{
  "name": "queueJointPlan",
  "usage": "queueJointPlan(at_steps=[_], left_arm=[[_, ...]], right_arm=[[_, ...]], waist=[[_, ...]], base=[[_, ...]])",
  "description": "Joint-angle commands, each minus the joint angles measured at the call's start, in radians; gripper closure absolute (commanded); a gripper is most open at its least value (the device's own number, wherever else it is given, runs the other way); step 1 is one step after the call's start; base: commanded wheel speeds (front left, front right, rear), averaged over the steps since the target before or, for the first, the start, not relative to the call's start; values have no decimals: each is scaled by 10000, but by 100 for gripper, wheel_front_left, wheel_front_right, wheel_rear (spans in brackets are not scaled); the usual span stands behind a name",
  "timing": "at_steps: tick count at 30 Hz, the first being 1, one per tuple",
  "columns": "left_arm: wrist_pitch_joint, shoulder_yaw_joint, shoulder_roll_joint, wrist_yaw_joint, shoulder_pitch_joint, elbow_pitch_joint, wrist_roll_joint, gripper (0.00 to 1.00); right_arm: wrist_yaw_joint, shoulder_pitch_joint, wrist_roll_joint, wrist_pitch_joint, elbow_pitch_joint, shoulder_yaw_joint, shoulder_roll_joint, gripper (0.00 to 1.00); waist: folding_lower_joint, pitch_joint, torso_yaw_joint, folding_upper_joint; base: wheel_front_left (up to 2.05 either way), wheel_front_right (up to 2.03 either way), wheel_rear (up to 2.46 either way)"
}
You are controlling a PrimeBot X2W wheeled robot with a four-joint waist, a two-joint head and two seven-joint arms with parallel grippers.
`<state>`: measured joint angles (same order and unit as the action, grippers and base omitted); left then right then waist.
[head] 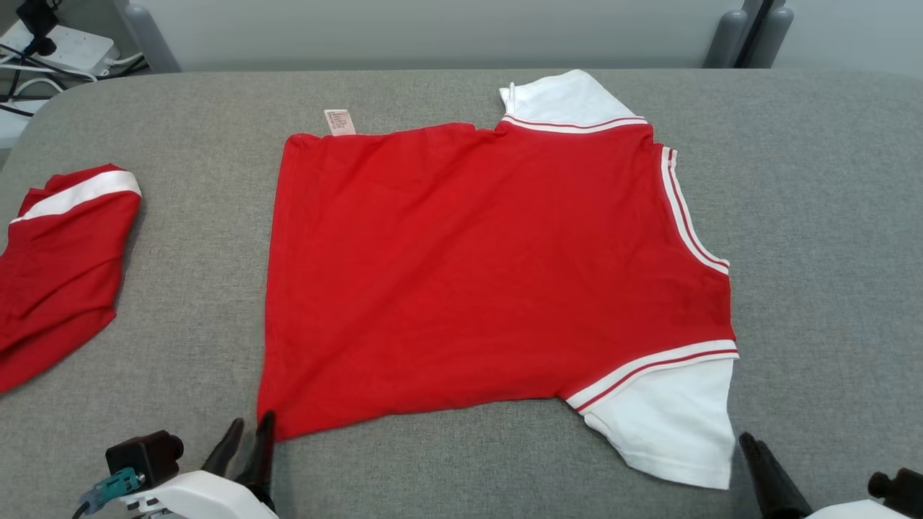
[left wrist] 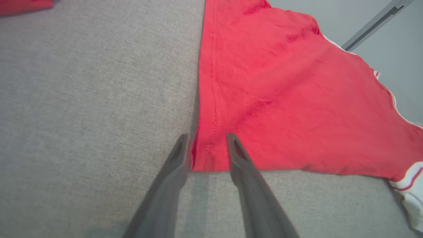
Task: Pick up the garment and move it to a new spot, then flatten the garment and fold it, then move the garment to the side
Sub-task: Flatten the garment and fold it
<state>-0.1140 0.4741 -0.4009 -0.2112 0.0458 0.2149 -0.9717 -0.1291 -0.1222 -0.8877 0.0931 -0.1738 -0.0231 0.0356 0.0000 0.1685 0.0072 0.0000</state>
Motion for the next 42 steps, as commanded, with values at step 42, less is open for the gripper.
queueJointPlan(at_steps=[42], left_arm=[[-1239, -271, -1581, -1637, -691, -2885, 3033, 0]], right_arm=[[-16, -188, 8212, -3546, 1132, 448, 988, 0]], waist=[[0, -1929, 347, 0]], base=[[0, 0, 0]])
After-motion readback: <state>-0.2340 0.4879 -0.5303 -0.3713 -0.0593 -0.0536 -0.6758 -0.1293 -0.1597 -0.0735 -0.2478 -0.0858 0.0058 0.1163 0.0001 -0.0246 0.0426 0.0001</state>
